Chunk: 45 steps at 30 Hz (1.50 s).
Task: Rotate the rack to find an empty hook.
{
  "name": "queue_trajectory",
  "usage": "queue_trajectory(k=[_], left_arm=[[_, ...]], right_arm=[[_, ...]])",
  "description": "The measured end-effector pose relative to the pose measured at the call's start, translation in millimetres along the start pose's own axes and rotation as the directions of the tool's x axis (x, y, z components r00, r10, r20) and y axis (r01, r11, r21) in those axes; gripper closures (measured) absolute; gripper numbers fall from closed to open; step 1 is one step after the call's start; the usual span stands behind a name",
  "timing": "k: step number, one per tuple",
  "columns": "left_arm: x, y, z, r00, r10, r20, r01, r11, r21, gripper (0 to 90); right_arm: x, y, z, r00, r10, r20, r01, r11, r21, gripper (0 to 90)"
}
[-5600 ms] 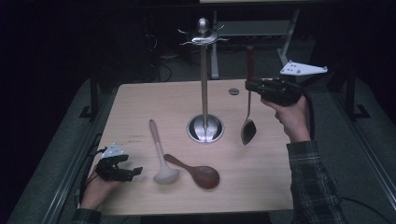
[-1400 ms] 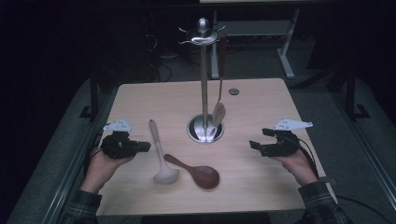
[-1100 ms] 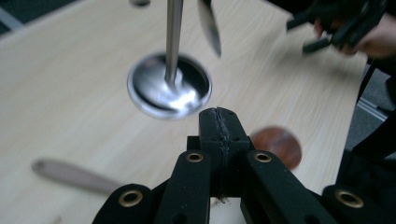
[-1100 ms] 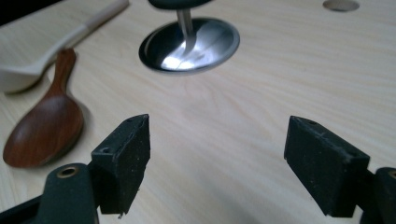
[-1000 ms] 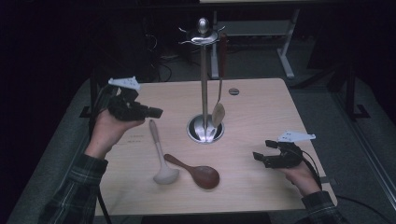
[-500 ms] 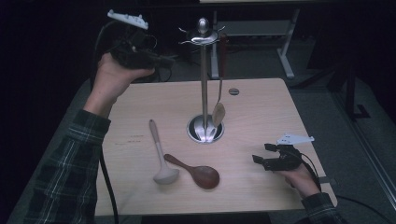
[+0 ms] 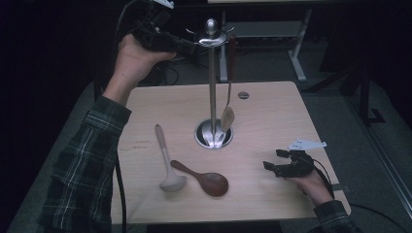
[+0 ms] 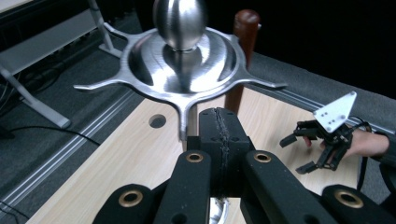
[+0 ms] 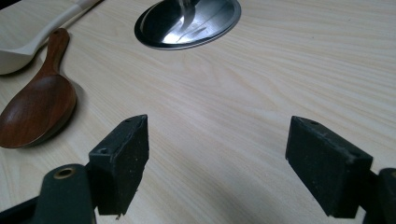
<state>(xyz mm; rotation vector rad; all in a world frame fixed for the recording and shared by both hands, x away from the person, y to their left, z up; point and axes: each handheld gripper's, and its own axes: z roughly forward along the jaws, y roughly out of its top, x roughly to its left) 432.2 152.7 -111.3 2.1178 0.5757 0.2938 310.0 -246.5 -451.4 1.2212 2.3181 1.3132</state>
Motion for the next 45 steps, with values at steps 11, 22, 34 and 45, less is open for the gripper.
queue_trajectory(k=[11, 22, 34, 45], left_arm=[[26.1, -0.9, 2.8, 0.9971, -0.075, -0.013, 0.075, 0.9967, -0.033, 89.8], [36.8, 2.8, 3.2, 0.9937, -0.092, -0.063, 0.089, 0.9946, -0.053, 89.8], [-7.1, 6.8, -12.5, 0.999, -0.027, 0.036, 0.029, 0.9982, -0.053, 89.7], [-9.8, 0.8, 2.3, 0.9986, -0.019, 0.048, 0.02, 0.9993, -0.03, 89.8]], right_arm=[[1.4, -0.7, 2.4, 1.0, -0.009, 0.002, 0.009, 1.0, 0.014, 20.4], [0.5, -1.9, 4.0, 0.9998, -0.02, 0.0, 0.02, 1.0, 0.022, 20.3], [2.8, -1.6, 6.1, 0.9997, -0.026, -0.001, 0.026, 0.999, 0.027, 20.3], [1.6, -2.6, 6.1, 0.9998, -0.018, 0.003, 0.018, 0.999, 0.034, 20.3]])
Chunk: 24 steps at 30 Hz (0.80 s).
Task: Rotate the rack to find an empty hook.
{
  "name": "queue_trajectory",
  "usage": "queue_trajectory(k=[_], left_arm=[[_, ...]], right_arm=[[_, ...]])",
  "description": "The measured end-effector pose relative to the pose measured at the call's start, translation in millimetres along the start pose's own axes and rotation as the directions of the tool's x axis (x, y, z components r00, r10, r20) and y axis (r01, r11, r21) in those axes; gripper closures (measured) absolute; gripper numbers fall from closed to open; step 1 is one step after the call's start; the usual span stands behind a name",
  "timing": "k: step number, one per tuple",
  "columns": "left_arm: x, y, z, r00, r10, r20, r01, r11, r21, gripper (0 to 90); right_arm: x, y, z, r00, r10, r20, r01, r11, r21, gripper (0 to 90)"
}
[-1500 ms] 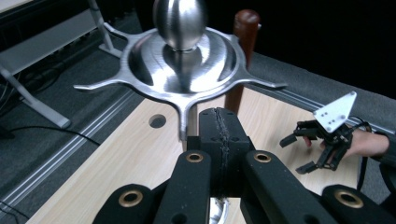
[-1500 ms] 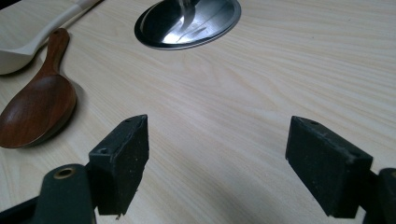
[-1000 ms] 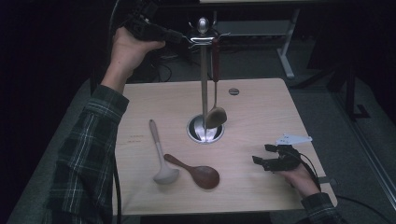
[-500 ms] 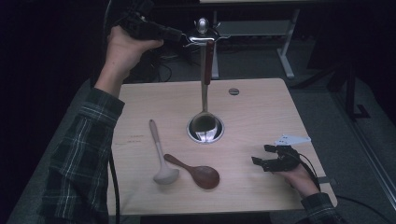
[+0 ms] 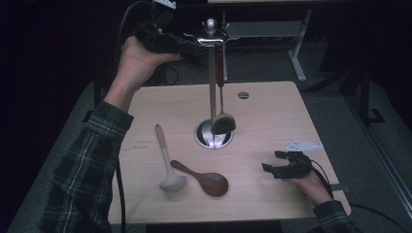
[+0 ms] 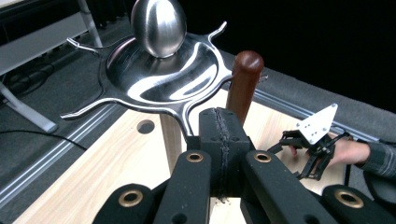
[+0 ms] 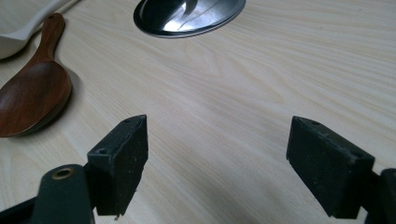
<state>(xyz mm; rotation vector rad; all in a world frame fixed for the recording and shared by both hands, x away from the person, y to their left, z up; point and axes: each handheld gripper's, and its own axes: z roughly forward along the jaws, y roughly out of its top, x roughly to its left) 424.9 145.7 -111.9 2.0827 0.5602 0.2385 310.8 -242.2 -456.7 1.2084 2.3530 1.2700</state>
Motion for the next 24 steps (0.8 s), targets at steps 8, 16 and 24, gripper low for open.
queue_trajectory(k=[8, 16, 24], left_arm=[[13.5, -3.5, -5.7, 0.9976, -0.022, -0.065, 0.022, 0.9997, -0.004, 89.8], [39.8, -4.9, -5.5, 0.9905, -0.084, -0.109, 0.079, 0.9957, -0.049, 89.8], [36.1, -5.8, -11.9, 0.9929, -0.079, -0.088, 0.074, 0.9951, -0.066, 89.7]], right_arm=[[0.8, -0.3, 1.0, 0.9999, -0.014, 0.004, 0.014, 1.0, 0.003, 20.2], [0.2, 0.0, 1.3, 0.9997, -0.023, 0.006, 0.023, 1.0, 0.009, 20.3], [-0.1, -0.4, 1.4, 0.9998, -0.017, 0.006, 0.017, 1.0, 0.018, 20.2]])
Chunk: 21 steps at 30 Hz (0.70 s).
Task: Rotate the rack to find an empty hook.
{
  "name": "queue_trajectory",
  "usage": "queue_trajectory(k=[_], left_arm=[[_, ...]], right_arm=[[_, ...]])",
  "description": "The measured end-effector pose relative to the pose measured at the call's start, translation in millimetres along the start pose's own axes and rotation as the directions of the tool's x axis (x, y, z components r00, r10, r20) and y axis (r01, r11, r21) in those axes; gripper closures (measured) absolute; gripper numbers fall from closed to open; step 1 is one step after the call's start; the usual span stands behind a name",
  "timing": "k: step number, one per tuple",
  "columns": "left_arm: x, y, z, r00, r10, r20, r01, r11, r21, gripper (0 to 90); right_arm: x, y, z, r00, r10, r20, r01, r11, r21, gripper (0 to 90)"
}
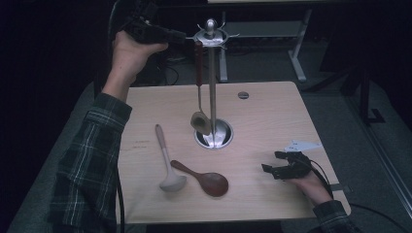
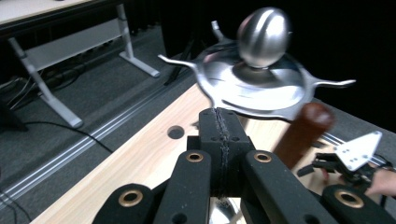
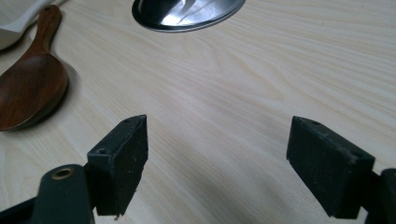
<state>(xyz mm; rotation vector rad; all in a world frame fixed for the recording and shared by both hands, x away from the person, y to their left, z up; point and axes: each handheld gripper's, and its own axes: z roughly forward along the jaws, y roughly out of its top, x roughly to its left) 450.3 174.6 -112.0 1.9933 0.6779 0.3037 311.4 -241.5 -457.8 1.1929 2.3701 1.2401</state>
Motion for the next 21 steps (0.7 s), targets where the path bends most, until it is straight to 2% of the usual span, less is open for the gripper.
queue_trajectory(k=[2, 3, 6, 11, 16, 21], left_arm=[[-9.5, 1.2, -6.5, 0.9997, 0.012, 0.022, -0.012, 0.9999, -0.012, 89.7], [-9.5, 1.2, -6.5, 0.9997, 0.012, 0.022, -0.012, 0.9999, -0.012, 89.7], [-28.4, 3.9, -11.9, 0.9973, 0.031, 0.066, -0.03, 0.9993, -0.022, 89.7], [-49.9, 6.4, -4.4, 0.9929, 0.074, 0.093, -0.074, 0.9973, -0.004, 89.8], [-56.3, 5.2, 11.4, 0.9916, 0.084, 0.098, -0.087, 0.9959, 0.026, 89.7], [-53.9, 3.0, 15.8, 0.9935, 0.077, 0.084, -0.078, 0.9968, 0.019, 89.8]], right_arm=[[-0.3, -0.1, 0.6, 1.0, -0.006, 0.0, 0.006, 1.0, -0.001, 20.2], [0.0, 0.1, 0.6, 1.0, -0.006, 0.001, 0.006, 1.0, 0.0, 20.2], [1.4, 0.5, 0.9, 1.0, -0.006, 0.001, 0.006, 1.0, 0.002, 20.1], [1.2, 0.3, 1.6, 1.0, -0.006, 0.002, 0.006, 1.0, 0.005, 20.1], [0.6, -0.4, 1.4, 0.9999, -0.009, 0.009, 0.009, 1.0, 0.011, 20.2], [1.1, -0.9, 1.7, 0.9997, -0.02, 0.017, 0.02, 1.0, 0.017, 20.2]])
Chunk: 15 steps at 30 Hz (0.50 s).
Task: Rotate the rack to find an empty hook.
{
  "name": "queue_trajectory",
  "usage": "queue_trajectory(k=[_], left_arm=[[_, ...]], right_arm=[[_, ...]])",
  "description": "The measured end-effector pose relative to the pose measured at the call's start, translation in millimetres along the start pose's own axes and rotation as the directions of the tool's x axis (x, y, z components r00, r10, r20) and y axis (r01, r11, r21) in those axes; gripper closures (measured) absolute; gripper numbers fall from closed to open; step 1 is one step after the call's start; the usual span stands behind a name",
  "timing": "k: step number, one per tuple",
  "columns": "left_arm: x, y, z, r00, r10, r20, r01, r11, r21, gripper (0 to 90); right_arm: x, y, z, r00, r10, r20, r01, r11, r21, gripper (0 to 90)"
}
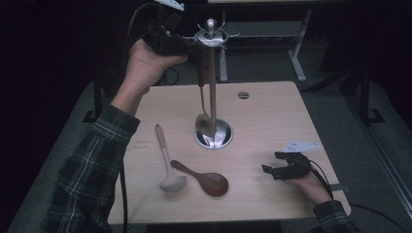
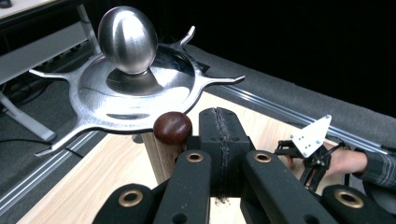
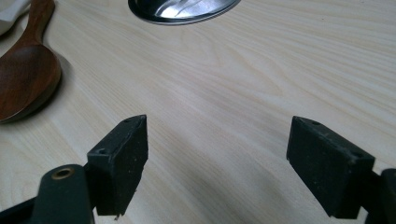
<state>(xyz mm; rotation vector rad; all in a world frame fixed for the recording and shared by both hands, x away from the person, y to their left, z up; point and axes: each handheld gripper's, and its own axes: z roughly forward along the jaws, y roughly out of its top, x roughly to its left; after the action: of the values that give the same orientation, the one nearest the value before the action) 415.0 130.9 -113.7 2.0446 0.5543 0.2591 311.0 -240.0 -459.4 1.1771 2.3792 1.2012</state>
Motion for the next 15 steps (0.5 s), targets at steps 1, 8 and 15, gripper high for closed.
queue_trajectory(k=[1, 8, 15], left_arm=[[0.9, -0.2, -1.2, 1.0, -0.003, -0.004, 0.003, 1.0, -0.002, 89.8], [6.6, -3.3, -4.7, 0.9993, -0.012, -0.036, 0.012, 0.9999, 0.003, 89.8], [16.2, -5.8, -9.1, 0.9969, -0.025, -0.075, 0.026, 0.9996, 0.006, 89.8]], right_arm=[[-0.3, -0.1, 0.1, 1.0, -0.005, 0.0, 0.005, 1.0, -0.001, 20.2], [1.2, 0.2, 0.8, 1.0, -0.008, 0.0, 0.008, 1.0, 0.002, 20.2], [1.3, 0.1, 0.9, 1.0, -0.01, 0.0, 0.01, 1.0, 0.006, 20.2]])
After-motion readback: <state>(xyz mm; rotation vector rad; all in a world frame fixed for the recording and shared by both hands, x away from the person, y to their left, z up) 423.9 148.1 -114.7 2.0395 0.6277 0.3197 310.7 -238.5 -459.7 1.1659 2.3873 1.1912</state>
